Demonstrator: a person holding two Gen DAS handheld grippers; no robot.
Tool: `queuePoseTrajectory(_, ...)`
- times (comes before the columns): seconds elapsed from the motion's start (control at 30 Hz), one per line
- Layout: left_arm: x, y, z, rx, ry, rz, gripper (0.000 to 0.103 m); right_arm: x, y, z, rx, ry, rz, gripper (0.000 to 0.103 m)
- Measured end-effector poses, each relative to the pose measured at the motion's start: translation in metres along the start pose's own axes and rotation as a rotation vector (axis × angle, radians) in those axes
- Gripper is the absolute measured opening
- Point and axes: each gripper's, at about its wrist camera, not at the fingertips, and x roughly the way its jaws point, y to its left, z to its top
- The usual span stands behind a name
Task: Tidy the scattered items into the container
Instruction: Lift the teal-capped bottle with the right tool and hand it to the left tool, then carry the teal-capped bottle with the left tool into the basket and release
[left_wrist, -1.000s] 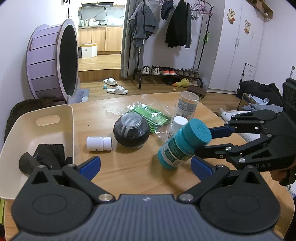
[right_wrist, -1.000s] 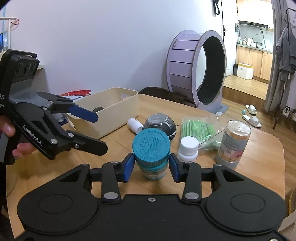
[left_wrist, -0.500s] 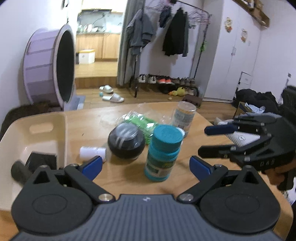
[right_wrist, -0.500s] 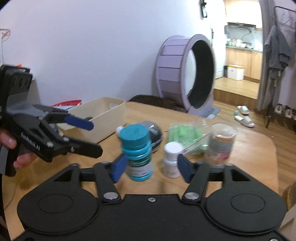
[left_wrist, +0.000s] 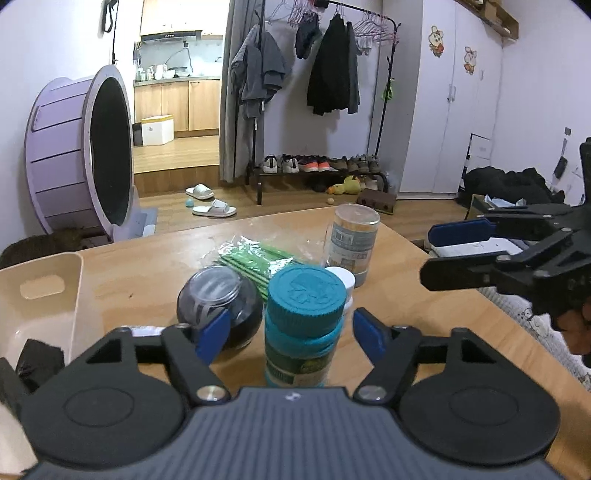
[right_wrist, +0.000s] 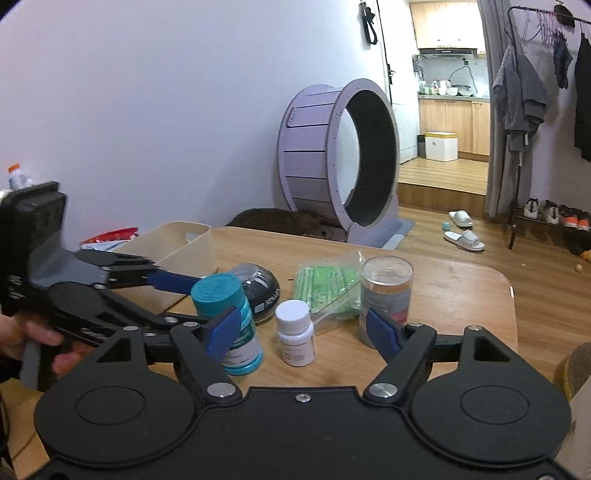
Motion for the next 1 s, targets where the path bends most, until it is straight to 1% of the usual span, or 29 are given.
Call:
queuePoseTrajectory(0.13, 0.004, -0.001, 0.0, 0.018, 0.002, 0.004, 0.06, -0.004, -0.001, 0.0, 0.006, -0.005, 0.01, 0.076)
queuePoseTrajectory(0.17, 0.004, -0.002, 0.0, 0.023, -0.008, -0.001, 0.051, -0.004, -0.001, 0.001, 0.008, -0.008, 0.015, 0.076)
queuePoseTrajectory(0.2, 0.003, -0.002, -0.001, 0.029, -0.018, -0.006, 0.046, -0.005, 0.0, 0.001, 0.007, -0.01, 0.016, 0.076)
queuePoseTrajectory(0.43, -0.007, -0.001, -0.003, 0.018, -0.052, 0.018, 0.046, -0.011, 0.002, 0.005, 0.017, -0.035, 0.034, 0.076)
queuePoseTrajectory(0.6, -0.036, 0.005, 0.011, 0.016, -0.114, 0.029, 0.046, -0.012, 0.007, 0.007, 0.02, -0.049, 0.056, 0.076)
queuePoseTrajectory(0.7, -0.058, 0.017, 0.022, 0.027, -0.144, 0.073, 0.046, -0.01, 0.012, 0.008, 0.014, -0.05, 0.071, 0.076)
queuePoseTrajectory(0.83, -0.082, 0.046, 0.035, 0.016, -0.171, 0.152, 0.046, -0.007, 0.021, 0.01, 0.009, -0.052, 0.099, 0.076)
queuePoseTrajectory(0.93, -0.09, 0.075, 0.04, -0.007, -0.168, 0.224, 0.046, -0.006, 0.028, 0.01, 0.006, -0.052, 0.116, 0.076)
queuePoseTrajectory(1.0, -0.087, 0.094, 0.04, -0.026, -0.152, 0.255, 0.046, -0.005, 0.031, 0.011, 0.004, -0.05, 0.125, 0.076)
